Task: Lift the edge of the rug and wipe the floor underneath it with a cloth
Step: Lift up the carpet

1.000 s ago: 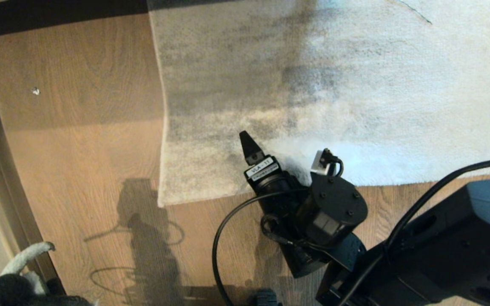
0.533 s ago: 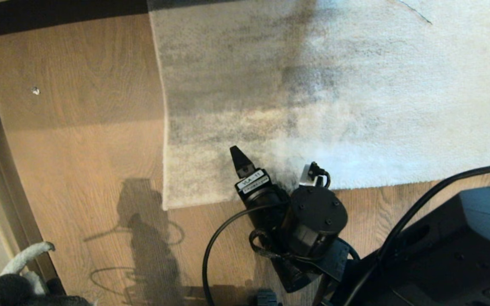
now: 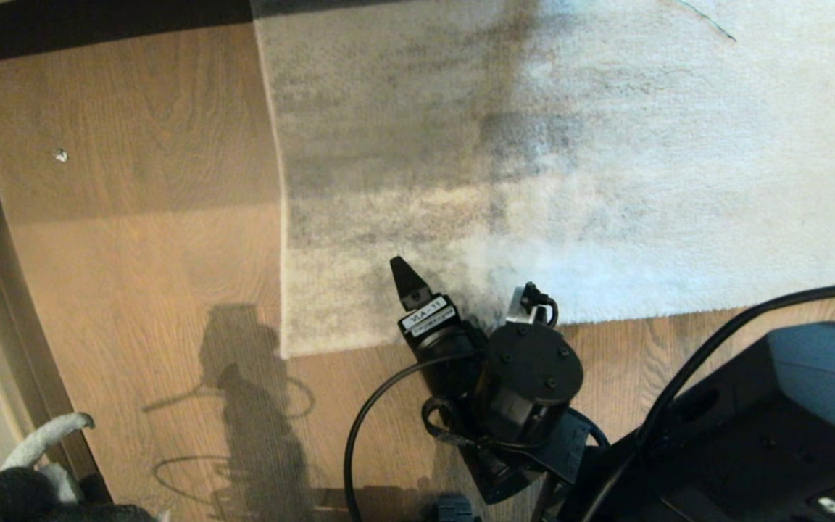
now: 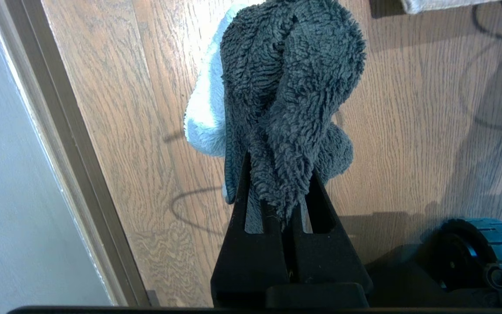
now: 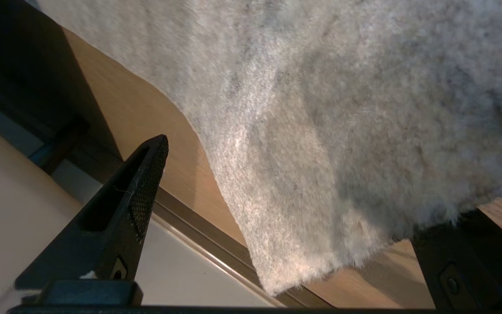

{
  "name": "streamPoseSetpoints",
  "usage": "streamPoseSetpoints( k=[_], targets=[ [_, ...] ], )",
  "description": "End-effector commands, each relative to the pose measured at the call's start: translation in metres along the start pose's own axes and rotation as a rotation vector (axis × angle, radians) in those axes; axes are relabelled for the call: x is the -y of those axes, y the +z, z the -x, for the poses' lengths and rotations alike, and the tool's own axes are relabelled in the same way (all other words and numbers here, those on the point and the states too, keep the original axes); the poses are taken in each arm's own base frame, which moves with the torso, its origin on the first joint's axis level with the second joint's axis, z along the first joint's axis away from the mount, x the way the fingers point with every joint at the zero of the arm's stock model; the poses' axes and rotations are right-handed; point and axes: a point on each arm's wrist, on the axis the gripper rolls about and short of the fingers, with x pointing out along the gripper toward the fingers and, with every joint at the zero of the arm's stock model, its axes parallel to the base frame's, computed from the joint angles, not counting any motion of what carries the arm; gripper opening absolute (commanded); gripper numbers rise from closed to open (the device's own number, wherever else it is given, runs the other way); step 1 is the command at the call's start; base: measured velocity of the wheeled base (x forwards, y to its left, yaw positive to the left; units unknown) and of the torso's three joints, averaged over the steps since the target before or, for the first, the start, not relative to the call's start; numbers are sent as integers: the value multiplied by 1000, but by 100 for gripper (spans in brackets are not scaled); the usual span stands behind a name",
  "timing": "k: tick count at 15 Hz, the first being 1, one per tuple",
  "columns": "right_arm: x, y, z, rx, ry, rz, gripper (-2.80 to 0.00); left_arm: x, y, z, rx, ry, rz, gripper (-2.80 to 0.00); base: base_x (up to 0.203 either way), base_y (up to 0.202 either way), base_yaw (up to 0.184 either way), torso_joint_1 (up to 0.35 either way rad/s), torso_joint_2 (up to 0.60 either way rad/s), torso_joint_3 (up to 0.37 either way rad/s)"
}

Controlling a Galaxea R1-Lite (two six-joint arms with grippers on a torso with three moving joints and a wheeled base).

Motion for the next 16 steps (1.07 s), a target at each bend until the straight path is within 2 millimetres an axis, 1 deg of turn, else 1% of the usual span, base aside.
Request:
streamPoseSetpoints(
  k=[1, 3, 4, 16],
  targets=[
    [2, -1, 0, 4, -2, -6, 0, 0, 0, 0, 1, 0, 0, -280, 0, 0, 0, 0, 0, 0],
    [5, -2, -1, 1, -8, -2, 0, 0, 0, 0, 1, 0, 0, -280, 0, 0, 0, 0, 0, 0],
    [5, -2, -1, 1, -7, -2, -280, 0, 0, 0, 1, 0, 0, -280, 0, 0, 0, 0, 0, 0],
    [8, -3, 0, 4, -16, 4, -280, 0, 0, 0, 1, 0, 0, -280, 0, 0, 0, 0, 0, 0]
  ],
)
